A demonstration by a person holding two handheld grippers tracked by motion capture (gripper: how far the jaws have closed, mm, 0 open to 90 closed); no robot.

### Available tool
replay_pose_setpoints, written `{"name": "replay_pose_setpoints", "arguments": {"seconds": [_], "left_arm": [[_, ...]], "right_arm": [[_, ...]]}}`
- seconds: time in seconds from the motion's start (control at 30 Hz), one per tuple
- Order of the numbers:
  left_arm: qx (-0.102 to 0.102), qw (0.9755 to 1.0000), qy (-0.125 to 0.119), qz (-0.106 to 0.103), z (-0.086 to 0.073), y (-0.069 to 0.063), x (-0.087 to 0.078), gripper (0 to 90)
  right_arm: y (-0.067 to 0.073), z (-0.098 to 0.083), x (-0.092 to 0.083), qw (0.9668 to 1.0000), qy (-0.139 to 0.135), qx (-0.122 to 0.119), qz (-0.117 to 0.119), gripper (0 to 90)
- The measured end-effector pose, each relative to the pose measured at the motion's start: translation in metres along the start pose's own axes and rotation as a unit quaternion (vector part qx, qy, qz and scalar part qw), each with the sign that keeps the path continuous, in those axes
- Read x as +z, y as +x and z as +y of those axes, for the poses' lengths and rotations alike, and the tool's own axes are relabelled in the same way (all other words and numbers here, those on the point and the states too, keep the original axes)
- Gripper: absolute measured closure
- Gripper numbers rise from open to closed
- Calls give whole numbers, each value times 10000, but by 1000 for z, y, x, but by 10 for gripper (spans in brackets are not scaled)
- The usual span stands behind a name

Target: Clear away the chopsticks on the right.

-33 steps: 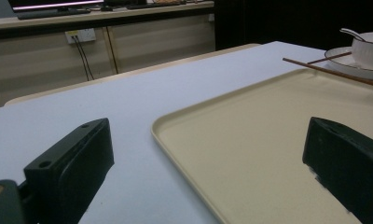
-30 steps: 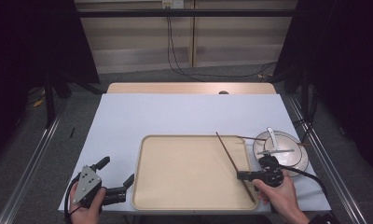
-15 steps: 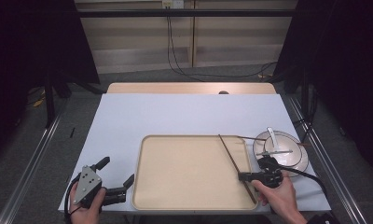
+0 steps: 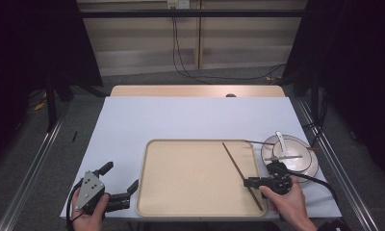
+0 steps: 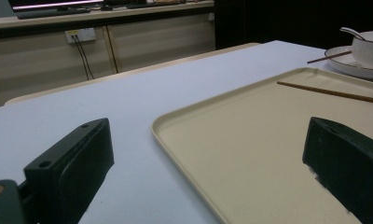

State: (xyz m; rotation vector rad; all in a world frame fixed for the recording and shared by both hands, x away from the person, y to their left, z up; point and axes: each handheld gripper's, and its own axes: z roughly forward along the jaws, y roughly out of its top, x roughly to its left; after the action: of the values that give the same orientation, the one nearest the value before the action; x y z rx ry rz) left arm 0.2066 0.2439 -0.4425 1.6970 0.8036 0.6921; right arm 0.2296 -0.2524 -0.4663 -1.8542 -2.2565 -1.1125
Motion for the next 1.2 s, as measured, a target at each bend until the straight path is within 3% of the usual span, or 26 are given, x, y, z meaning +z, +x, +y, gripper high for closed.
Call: {"name": "replay_pose_setpoints", "arguments": {"seconds": [0.27, 0.4, 0.5, 0.63, 0.73, 0.77, 0.83, 0.9, 0.93, 1.0, 1.03, 1.07, 1.13, 1.2], "left_arm": [[12, 10000, -11, -9, 0, 1, -1, 17], [-8, 10000, -10, 50, 0, 1, -1, 16], [17, 10000, -29, -47, 1, -1, -1, 16], [39, 10000, -20, -47, 1, -3, 0, 12], [-49, 10000, -36, -26, 0, 0, 0, 11], [-9, 10000, -4, 9, 0, 1, -1, 12], [-37, 10000, -19, -1, 0, 1, -1, 11], [-49, 10000, -21, -1, 0, 0, 0, 12], [-15, 10000, -5, 8, 0, 0, 0, 12], [-21, 10000, -2, -10, 0, 0, 0, 12], [-12, 10000, 10, -9, 0, 0, 0, 12], [-30, 10000, 10, 11, 0, 0, 0, 12], [-41, 10000, 12, 19, 0, 0, 0, 12], [-19, 10000, 14, 26, 0, 0, 0, 12]], "right_arm": [[-1, -1, -17, 9983, -334, -400, 253, 483], [-3, -2, -34, 9934, -730, -740, 486, 379], [-5, -4, -43, 9907, -821, -923, 563, 262], [-8, -7, -59, 9833, -996, -1307, 777, 139], [-14, -7, -72, 9783, -1142, -1514, 835, 122], [-16, -6, -77, 9773, -1221, -1537, 793, 122], [-21, -4, -88, 9722, -1455, -1718, 639, 122], [-28, 0, -98, 9655, -1645, -1960, 485, 122], [-32, 2, -103, 9623, -1683, -2095, 414, 122], [-42, 7, -112, 9595, -1682, -2232, 351, 119], [-48, 10, -116, 9534, -1794, -2403, 327, 104], [-54, 13, -119, 9507, -1851, -2477, 251, 94], [-65, 20, -125, 9504, -1815, -2518, 195, 95], [-77, 28, -128, 9446, -1790, -2751, 99, 95]]}}
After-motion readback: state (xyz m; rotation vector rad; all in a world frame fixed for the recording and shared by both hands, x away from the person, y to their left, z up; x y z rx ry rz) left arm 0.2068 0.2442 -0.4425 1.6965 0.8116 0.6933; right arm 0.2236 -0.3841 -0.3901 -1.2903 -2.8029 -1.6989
